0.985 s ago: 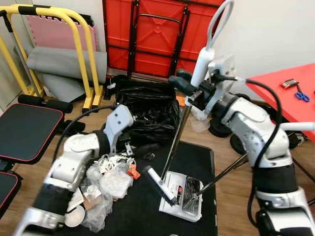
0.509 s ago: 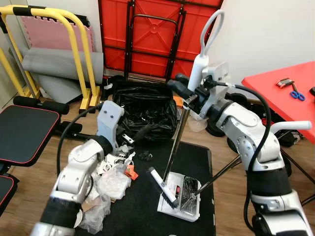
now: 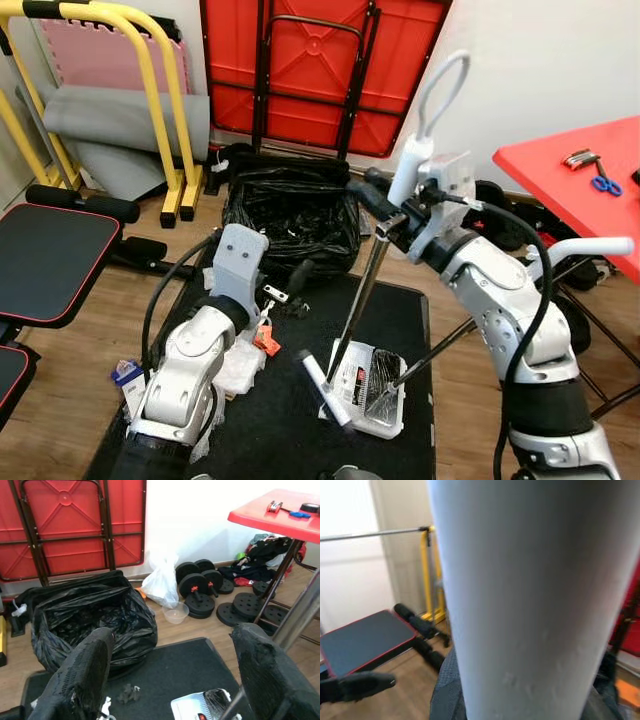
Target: Sweep floor
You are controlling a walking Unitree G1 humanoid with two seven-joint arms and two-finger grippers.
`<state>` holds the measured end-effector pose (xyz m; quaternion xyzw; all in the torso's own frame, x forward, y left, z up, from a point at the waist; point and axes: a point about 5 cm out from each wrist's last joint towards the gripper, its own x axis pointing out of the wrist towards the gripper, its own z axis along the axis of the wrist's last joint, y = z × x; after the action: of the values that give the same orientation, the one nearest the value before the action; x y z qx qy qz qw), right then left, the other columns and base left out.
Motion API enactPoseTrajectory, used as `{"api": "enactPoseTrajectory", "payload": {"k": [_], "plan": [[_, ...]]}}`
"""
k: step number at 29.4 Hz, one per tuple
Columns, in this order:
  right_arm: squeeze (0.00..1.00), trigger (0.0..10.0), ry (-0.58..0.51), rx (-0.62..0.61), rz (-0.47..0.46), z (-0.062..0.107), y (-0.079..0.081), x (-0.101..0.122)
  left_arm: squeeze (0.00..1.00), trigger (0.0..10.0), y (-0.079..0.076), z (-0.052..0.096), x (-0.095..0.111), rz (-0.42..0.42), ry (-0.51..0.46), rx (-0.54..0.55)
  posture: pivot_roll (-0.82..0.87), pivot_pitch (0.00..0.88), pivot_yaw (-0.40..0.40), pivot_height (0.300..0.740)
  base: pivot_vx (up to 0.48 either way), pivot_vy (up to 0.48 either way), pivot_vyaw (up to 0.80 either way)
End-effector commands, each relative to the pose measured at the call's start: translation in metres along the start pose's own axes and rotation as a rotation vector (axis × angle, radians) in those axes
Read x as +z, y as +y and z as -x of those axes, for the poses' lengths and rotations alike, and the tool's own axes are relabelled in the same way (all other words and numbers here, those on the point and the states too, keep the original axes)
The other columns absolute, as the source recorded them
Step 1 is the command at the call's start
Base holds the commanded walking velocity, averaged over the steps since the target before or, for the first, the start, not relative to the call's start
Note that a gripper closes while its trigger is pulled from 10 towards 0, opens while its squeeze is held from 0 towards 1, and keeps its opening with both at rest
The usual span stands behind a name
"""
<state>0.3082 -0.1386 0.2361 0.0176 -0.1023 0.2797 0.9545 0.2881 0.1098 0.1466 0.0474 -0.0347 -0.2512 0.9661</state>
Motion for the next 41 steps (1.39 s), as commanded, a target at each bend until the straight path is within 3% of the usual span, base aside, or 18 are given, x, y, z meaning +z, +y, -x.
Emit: {"api": "enactPoseTrajectory", "payload": {"k": [1,11,41], "plan": [[0.0,10.0,-0.082,-0.002,0.028,0.0001,0.0003,0.0188,0.0,10.0,-0.0002,-0.0036,-0.0005,0.015,0.013,0.046,-0.17,0.068,-0.163,0.74,0.0,0.0,0.0],[0.0,10.0,-0.076,-0.015,-0.002,-0.0005,-0.0006,0.0164,0.0,10.0,0.0044,-0.0057,-0.0007,0.001,0.024,0.101,-0.17,0.059,-0.164,0.74,0.0,0.273,-0.61],[0.0,10.0,-0.138,-0.03,-0.06,-0.0057,0.0042,0.0177,0.0,10.0,0.0057,-0.0082,0.0044,-0.074,0.024,0.113,-0.16,0.062,-0.151,0.74,0.0,0.0,0.0]]}}
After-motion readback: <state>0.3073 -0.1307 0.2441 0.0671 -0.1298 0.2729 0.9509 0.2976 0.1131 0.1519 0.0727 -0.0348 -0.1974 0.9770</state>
